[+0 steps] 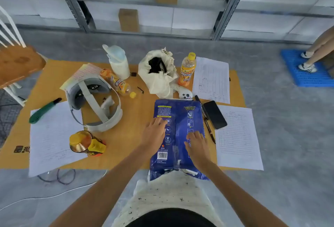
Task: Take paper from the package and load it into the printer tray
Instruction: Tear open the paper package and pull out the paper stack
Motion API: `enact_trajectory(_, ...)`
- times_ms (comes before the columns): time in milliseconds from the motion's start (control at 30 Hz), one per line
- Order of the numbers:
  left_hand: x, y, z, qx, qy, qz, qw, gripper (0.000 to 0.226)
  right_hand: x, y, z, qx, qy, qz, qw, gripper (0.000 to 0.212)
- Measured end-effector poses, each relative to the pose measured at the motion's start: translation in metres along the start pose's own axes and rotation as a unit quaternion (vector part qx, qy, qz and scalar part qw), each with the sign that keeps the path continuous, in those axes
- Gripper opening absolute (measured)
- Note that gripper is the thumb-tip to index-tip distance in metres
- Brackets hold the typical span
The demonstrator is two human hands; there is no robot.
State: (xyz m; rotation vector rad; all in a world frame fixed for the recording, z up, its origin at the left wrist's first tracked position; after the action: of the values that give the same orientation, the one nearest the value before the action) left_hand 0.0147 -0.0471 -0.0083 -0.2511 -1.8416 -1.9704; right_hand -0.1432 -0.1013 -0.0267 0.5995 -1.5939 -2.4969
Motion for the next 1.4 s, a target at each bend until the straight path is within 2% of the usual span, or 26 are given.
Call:
enact_trajectory(133, -0.003, -0.032, 0.001, -0.098, 0.026, 0.092, 0.991, 0.025, 0.0, -0.023, -0.001, -0.05, -0.031, -0.021, 0.998, 0.019)
enact_trajectory(233, -0.005, -0.056, 0.001, -0.166, 0.06, 0.157, 0.972, 0.025, 0.006, -0.036, -0.01, -0.076, -0.07, -0.051, 0.993, 0.018)
enact_trajectory(400, -0.014, -0.081, 0.0, -0.208, 0.118, 0.189, 0.952, 0.03, 0.011, -0.056, -0.021, -0.125, -0.142, -0.104, 0.976, 0.018)
enact_trajectory(533, -0.018, -0.09, -0.004, -0.178, 0.167, 0.248, 0.937, 0.032, 0.007, -0.069, -0.023, -0.155, -0.174, -0.115, 0.966, 0.018)
enact_trajectory(667, -0.021, -0.095, -0.006, -0.162, 0.192, 0.275, 0.928, 0.031, 0.012, -0.073, -0.026, -0.134, -0.213, -0.165, 0.954, 0.018)
enact_trajectory(800, -0.02, -0.1, -0.003, -0.153, 0.207, 0.276, 0.926, 0.027, 0.014, -0.075, -0.027, -0.123, -0.21, -0.174, 0.954, 0.016)
enact_trajectory(967, -0.008, -0.101, 0.003, -0.143, 0.185, 0.218, 0.947, 0.013, 0.021, -0.078, -0.032, -0.135, -0.189, -0.19, 0.954, 0.013)
enact_trajectory(1167, 0.003, -0.097, 0.003, -0.072, 0.163, 0.167, 0.97, 0.012, 0.029, -0.079, -0.036, -0.145, -0.151, -0.223, 0.952, 0.009)
enact_trajectory(1400, 0.006, -0.104, -0.001, -0.09, 0.13, 0.122, 0.98, 0.009, 0.039, -0.072, -0.039, -0.182, -0.12, -0.279, 0.935, 0.007)
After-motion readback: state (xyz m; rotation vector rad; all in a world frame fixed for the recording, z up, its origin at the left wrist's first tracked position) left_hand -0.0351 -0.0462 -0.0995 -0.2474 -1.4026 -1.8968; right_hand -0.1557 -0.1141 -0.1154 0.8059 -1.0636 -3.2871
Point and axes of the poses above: each hand's wrist, its own z-axis away from the middle knuckle, its own y-axis out of the back of the hand, x = y × z, the point moved 5 cm from there along -z, towards the middle knuckle, and after that the axes turned 9 degrees about -y, right-handed, at the moved point
